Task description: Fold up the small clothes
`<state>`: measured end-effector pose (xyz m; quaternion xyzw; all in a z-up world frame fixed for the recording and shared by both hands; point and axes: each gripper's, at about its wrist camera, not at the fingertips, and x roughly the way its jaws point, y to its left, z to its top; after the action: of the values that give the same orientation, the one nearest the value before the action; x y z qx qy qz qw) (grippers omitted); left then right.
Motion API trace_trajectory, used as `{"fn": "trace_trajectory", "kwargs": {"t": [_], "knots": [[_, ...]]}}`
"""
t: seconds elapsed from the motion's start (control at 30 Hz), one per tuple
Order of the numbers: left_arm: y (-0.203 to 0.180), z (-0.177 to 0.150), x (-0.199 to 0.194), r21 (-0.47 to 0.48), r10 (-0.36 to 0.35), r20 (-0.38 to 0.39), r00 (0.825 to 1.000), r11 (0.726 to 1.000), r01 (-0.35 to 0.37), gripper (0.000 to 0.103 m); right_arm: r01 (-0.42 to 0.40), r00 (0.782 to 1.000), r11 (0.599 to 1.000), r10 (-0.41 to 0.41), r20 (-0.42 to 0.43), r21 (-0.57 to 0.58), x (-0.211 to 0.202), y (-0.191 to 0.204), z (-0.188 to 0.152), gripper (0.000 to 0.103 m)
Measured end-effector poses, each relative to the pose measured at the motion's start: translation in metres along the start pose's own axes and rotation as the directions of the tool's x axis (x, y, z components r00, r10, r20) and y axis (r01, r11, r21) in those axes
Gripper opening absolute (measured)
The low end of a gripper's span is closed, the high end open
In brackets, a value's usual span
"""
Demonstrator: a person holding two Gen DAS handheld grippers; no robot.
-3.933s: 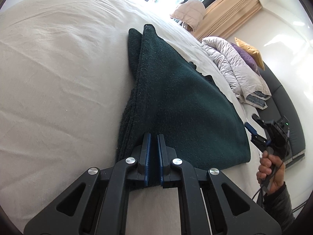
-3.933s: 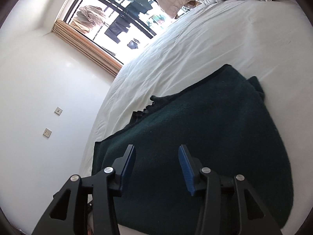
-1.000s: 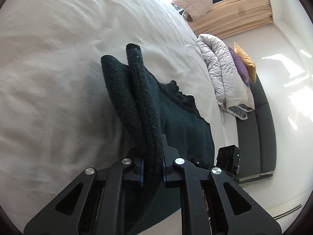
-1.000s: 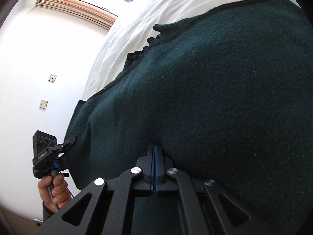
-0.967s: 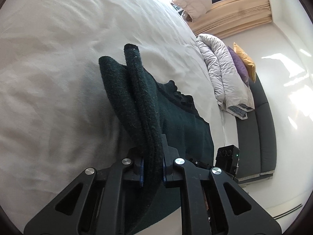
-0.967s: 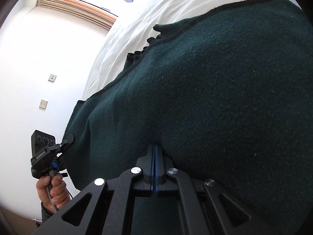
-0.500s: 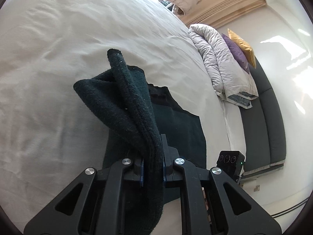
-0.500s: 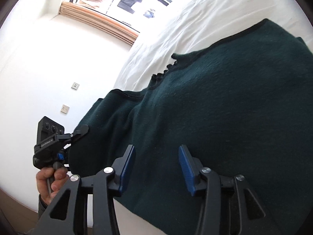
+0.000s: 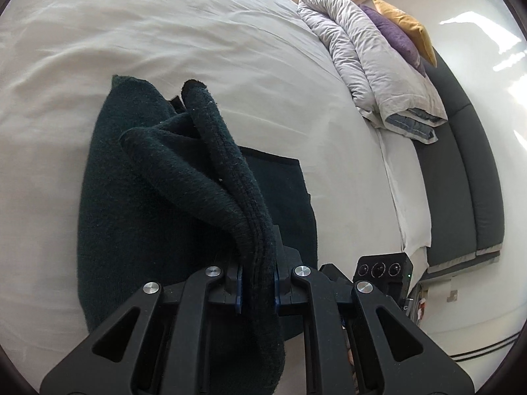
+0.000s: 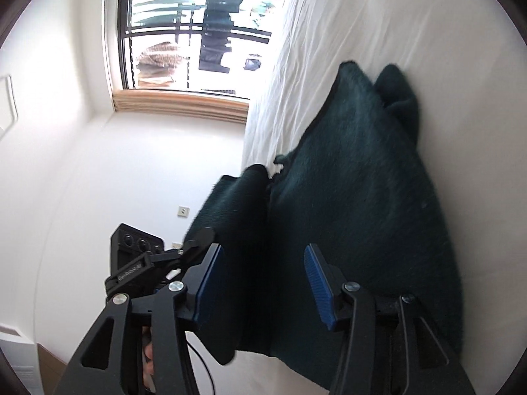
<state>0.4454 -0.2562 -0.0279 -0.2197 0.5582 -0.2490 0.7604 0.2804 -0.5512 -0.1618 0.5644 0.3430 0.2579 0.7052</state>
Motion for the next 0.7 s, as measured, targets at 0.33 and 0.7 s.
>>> {"fn": "trace_trajectory", "kwargs": {"t": [0.33,0.7], "knots": [[-0.028,-0.002,0.062,-0.071,-0.154,-0.062,0.986,0.986,0.149,0.068,-0.061,0.997,0.992,0.056,0.052,0.111,-0.048,-0.026,0.017,0.061],[-0.028,-0.008,-0.008,0.105,-0.175,0.017,0.984,0.98,0.172,0.072,0.168,0.986,0.984,-0.167,-0.012,0.067,-0.046,-0.015,0.026,0.068]]}}
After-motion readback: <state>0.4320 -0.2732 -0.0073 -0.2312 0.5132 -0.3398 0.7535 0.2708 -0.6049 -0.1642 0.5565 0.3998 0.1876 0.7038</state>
